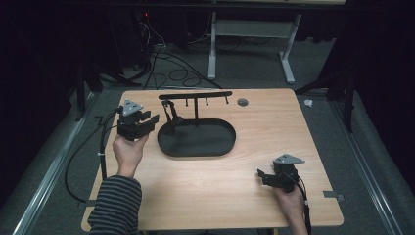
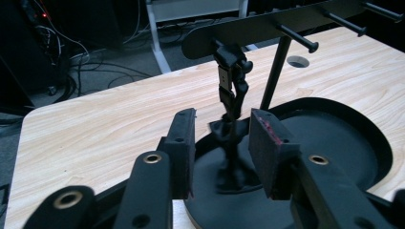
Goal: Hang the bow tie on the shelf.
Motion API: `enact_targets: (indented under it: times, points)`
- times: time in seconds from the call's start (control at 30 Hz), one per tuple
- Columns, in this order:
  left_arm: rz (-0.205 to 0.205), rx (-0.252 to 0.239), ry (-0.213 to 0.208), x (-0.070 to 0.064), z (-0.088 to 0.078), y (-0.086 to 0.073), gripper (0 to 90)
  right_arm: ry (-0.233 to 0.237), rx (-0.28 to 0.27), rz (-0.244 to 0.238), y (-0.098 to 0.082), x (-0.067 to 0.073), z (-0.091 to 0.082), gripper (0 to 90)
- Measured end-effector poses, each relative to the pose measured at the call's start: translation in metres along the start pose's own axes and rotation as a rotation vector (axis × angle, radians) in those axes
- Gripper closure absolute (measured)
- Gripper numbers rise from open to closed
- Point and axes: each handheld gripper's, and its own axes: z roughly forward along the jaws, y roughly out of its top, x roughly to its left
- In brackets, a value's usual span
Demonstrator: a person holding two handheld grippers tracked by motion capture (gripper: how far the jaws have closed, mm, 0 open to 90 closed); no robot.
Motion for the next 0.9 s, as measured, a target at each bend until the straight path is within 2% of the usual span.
enact_targets:
  times: [0.3,0.7,0.9]
  points:
    - [-0.029,0.0,-0.001,0.003,-0.008,-0.001,53.4,0.0,0.0,0.0,0.0,0.0,0.0,27.0]
    - [-0.036,-0.008,0.004,0.006,-0.013,-0.011,48.6,-0.001,0.0,-0.001,0.0,0.0,0.0,27.0]
    - [-0.026,-0.007,0.003,0.004,-0.017,-0.012,47.8,-0.001,0.0,-0.001,0.0,0.0,0.0,27.0]
